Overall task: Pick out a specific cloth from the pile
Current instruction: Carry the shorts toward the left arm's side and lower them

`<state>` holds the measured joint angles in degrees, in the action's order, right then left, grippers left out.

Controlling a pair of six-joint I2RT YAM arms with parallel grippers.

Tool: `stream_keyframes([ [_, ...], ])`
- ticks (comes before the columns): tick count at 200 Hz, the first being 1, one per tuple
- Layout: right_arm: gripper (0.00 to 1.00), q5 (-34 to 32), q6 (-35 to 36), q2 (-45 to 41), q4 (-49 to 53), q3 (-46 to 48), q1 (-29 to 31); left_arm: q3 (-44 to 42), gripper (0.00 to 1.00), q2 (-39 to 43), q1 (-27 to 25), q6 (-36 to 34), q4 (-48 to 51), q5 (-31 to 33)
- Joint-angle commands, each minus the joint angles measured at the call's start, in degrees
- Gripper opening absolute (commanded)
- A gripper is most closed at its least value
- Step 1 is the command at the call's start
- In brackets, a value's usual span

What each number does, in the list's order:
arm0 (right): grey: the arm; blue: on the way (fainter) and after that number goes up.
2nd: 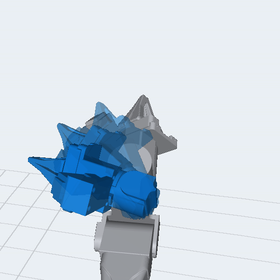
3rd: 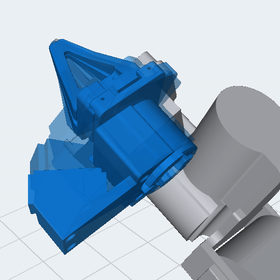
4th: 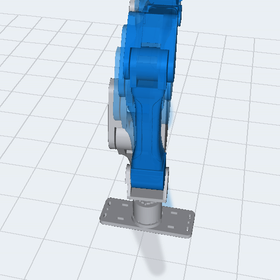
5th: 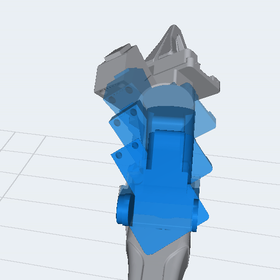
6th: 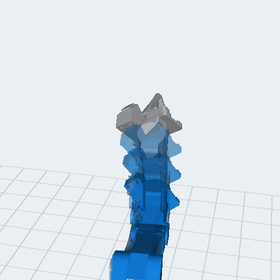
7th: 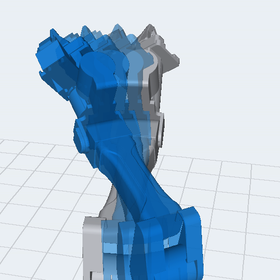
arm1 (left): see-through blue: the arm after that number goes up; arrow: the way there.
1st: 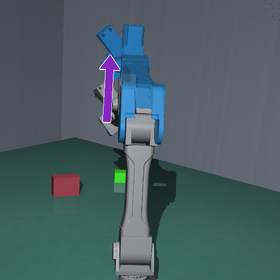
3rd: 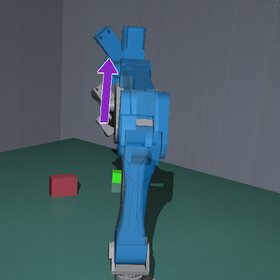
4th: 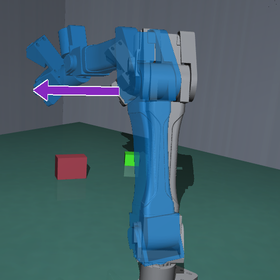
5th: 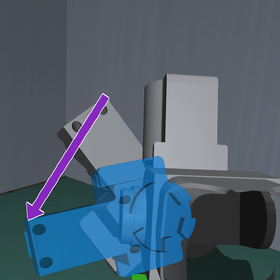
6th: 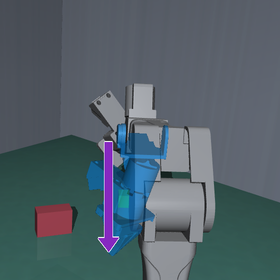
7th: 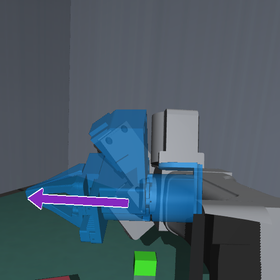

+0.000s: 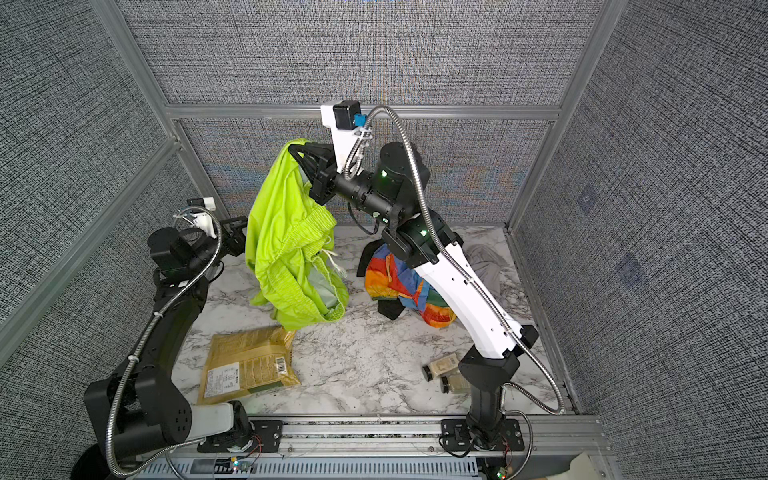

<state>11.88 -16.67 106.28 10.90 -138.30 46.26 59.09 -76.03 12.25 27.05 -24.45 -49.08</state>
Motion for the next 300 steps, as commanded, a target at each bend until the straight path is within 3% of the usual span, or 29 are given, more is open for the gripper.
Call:
stream_keyframes([
  [1,0.00,-1.63,-0.93,1.27,0.27,1.18,-1.47,0.06,0.99,0.13,0.10,0.08,-2.97,-0.40],
  [97,0.00,10.41,-2.43,8.36,2.53,-2.59,-1.55,0.22,0.99,-0.66,0.05,1.24,-3.68,-1.06],
  [116,0.00,7.88,-1.83,7.25,1.65,-2.00,-1.52,0.19,0.99,-0.62,0.10,1.46,-3.82,-1.19],
  [139,0.00,-2.05,-0.63,5.91,2.96,0.34,-1.52,0.20,0.99,-0.54,0.07,1.61,-3.94,-1.17],
  [154,0.00,-5.21,-0.60,5.75,3.06,3.29,-1.84,0.18,0.99,-0.68,0.06,1.69,-3.99,-1.19],
  [197,0.00,-4.13,-1.08,8.47,2.43,7.42,-1.74,0.23,0.99,-0.71,0.08,1.65,-3.75,-1.11],
  [255,0.00,3.27,0.80,10.85,3.15,2.84,-0.35,0.50,0.99,-0.81,0.08,1.34,-3.29,-0.86],
  [300,0.00,-1.03,2.33,7.30,-1.22,6.73,0.32,0.50,0.99,-0.66,0.10,1.09,-2.94,-0.61],
])
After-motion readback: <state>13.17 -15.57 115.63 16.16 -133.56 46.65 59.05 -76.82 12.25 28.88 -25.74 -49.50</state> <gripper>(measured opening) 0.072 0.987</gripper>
